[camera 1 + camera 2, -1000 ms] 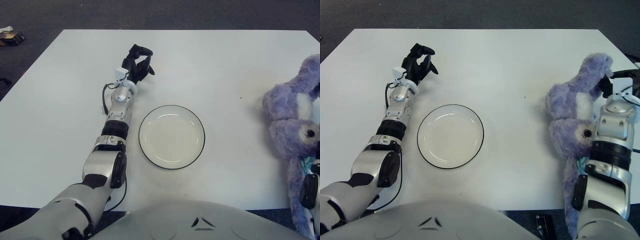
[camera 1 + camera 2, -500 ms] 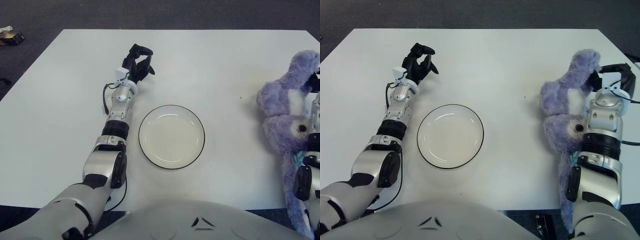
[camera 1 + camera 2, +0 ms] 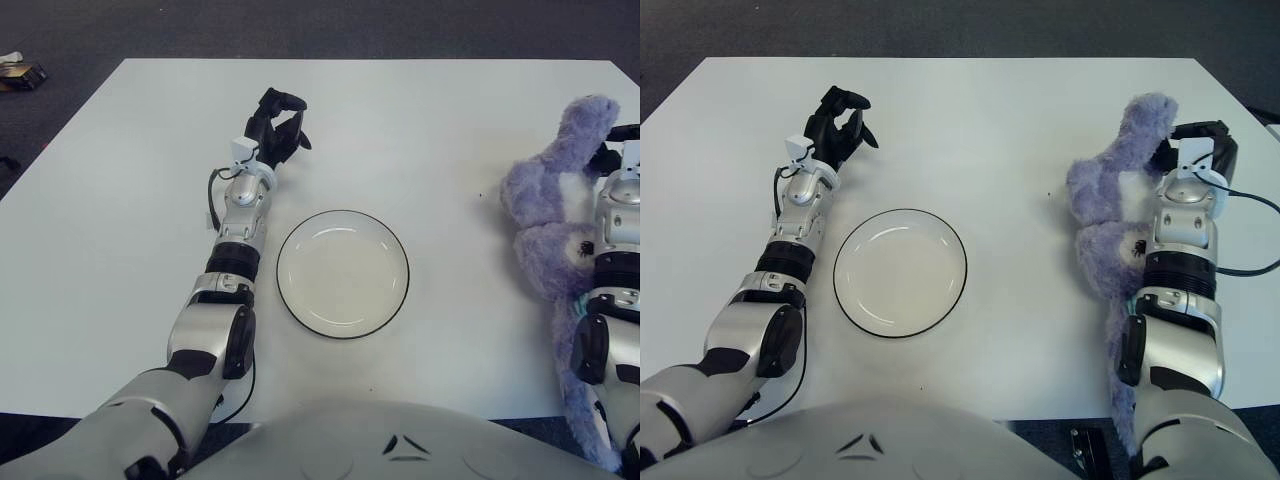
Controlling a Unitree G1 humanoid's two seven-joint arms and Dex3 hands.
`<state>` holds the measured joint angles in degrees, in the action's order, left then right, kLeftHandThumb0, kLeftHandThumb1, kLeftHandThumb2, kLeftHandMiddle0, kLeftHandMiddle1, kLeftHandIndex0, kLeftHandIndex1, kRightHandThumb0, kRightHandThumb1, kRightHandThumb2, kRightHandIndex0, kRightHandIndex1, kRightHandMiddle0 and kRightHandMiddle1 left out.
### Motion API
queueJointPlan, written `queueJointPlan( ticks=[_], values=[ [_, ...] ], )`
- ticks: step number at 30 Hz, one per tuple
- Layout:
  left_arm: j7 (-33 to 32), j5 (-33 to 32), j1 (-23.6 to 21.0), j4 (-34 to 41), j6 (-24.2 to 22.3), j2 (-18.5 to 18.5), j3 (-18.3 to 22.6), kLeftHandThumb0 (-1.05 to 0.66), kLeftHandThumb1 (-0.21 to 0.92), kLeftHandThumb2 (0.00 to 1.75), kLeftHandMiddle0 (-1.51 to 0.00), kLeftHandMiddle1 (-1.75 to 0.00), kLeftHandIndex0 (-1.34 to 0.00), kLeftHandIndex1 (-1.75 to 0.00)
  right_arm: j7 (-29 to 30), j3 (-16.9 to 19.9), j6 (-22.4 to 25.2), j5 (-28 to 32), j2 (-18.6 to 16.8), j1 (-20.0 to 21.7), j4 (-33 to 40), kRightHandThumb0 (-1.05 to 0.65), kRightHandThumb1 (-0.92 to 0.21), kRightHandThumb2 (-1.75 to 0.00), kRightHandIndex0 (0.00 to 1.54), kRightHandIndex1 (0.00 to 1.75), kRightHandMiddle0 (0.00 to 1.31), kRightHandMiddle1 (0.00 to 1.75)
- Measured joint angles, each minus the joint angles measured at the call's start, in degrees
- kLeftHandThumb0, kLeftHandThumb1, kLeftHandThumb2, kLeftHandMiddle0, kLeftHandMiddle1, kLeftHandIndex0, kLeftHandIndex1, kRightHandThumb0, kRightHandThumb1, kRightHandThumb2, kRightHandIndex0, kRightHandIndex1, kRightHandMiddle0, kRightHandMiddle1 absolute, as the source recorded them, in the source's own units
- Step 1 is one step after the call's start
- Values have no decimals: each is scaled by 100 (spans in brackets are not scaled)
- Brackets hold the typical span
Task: Put the doll into the plate.
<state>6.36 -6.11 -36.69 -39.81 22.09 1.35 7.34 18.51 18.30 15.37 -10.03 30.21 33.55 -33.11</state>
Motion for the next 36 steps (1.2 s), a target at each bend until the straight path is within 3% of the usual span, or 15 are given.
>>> queueJointPlan(
  ticks=[15,36],
  values=[
    [23,-35,63,-1,113,-71,5,-35,92,37,-80,-163,-36,-159,155,-267,-255,207,-469,845,-720,-36,-92,-23,83,135,50,143],
    [130,-211,323,137,226,-91,58,-35,92,37,-80,-163,-36,-158,396,-658,-1167,276,-917,2484,-3162,-36,-92,-24,79,143,50,143]
  ],
)
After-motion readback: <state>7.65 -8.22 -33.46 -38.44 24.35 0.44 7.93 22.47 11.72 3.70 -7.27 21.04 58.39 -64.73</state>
